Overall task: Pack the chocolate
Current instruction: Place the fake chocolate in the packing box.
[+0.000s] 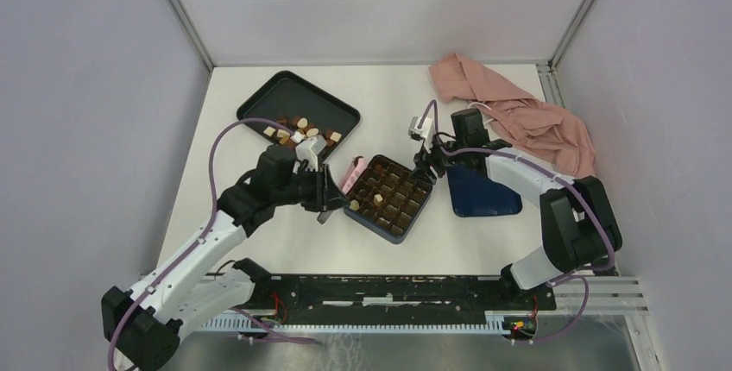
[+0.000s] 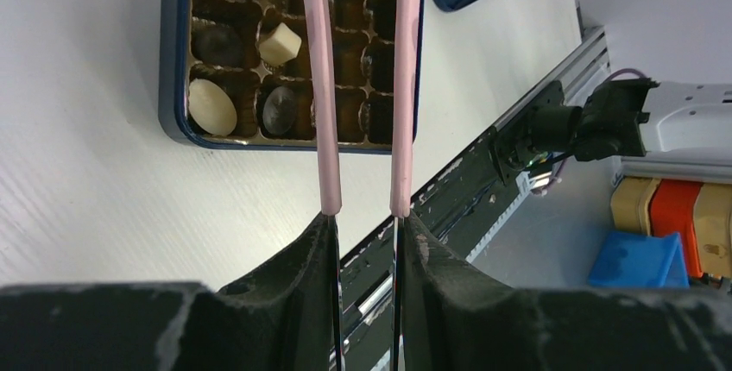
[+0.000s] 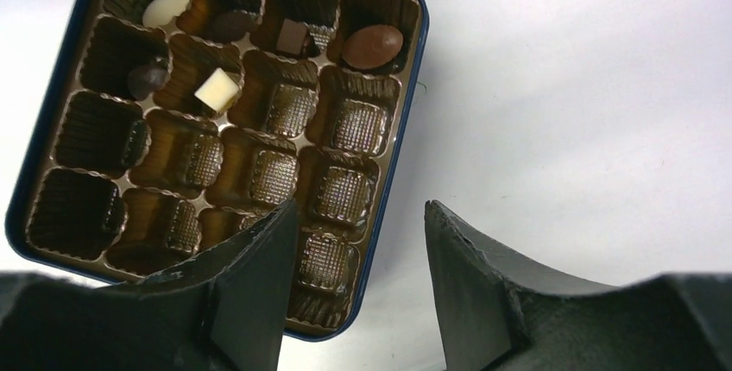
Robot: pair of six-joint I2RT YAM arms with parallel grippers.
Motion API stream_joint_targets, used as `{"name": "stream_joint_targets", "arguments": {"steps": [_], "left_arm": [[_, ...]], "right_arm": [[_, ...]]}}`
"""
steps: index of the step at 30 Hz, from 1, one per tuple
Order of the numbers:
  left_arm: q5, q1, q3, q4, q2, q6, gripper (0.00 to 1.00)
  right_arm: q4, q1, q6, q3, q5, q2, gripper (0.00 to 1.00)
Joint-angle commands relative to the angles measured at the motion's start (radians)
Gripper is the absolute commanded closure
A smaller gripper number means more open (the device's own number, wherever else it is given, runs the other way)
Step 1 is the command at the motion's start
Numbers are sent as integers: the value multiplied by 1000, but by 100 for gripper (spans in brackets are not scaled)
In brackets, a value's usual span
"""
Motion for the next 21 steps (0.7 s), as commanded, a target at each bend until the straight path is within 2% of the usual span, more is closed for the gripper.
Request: {"name": "stream_joint_targets", "arguments": {"steps": [1, 8, 21], "left_arm": [[-82, -79, -17, 73, 51, -53, 98], [-200, -199, 22, 95, 177, -58, 98], [-351, -338, 177, 45, 454, -34, 95]], "right_arm": [[-33, 3, -17, 43, 52, 24, 39], [-45, 19, -16, 54, 59, 52, 42], [-58, 18, -17, 66, 54, 46, 42]]}}
